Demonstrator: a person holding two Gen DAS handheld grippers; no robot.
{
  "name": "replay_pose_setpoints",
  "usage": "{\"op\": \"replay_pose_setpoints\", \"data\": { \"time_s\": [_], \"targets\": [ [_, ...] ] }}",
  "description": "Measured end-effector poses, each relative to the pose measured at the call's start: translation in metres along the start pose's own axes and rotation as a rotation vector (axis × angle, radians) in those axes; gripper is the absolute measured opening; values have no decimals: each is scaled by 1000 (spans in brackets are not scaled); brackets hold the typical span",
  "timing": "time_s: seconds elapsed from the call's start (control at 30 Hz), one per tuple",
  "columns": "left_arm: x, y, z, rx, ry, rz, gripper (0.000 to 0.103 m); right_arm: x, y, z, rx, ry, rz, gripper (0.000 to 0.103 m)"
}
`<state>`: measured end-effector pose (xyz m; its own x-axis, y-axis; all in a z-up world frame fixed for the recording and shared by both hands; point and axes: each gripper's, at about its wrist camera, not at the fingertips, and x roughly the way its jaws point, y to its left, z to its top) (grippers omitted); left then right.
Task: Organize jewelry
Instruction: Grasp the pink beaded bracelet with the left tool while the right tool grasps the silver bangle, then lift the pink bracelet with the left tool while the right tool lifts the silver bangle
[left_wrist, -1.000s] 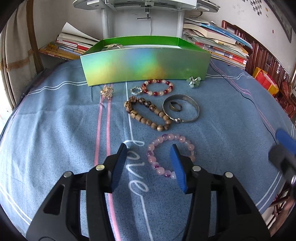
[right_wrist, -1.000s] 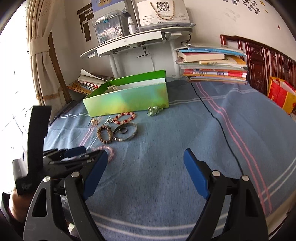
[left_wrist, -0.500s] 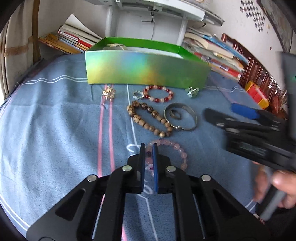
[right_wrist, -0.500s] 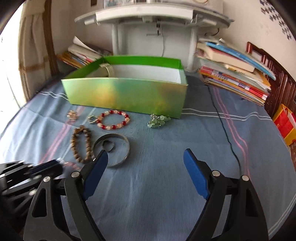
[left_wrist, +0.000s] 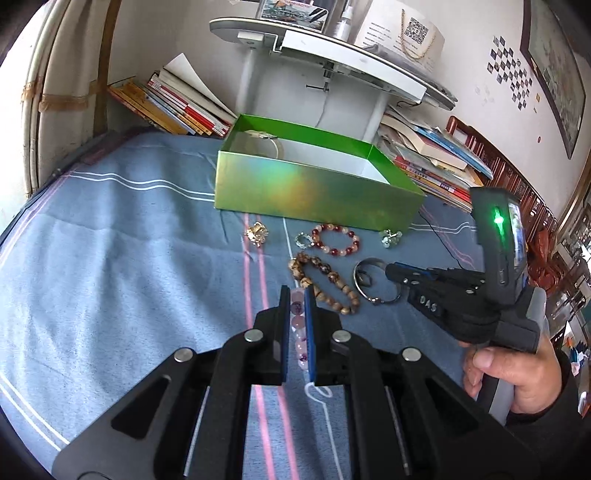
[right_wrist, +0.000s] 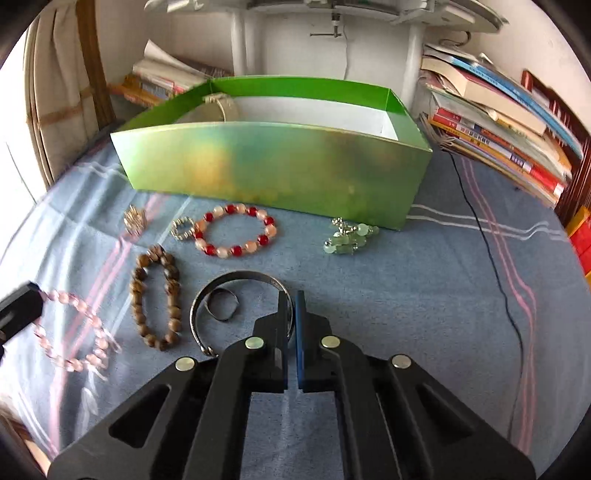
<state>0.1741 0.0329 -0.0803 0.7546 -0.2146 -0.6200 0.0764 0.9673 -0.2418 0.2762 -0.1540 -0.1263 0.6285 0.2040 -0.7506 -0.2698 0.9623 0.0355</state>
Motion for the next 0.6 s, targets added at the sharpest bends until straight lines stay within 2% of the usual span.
{"op": "replay_pose_setpoints", "data": {
  "time_s": [0.17,0.27,0.43,0.6],
  "targets": [
    [-12,2,-1,-5,-31,-7,8,-49,-4,-4,70,-174,31,4],
    [-22,-1,-4,6,-43,-9,8,-80,-2,-18,84,-234,41,4],
    [-42,-11,-12,42,-63,-12,8,-120,4,-52,99,-306,24,4],
    [-53,-16,-25,60,-61,-19,8,-140,6,-79,116,-332,17,4]
  ]
}}
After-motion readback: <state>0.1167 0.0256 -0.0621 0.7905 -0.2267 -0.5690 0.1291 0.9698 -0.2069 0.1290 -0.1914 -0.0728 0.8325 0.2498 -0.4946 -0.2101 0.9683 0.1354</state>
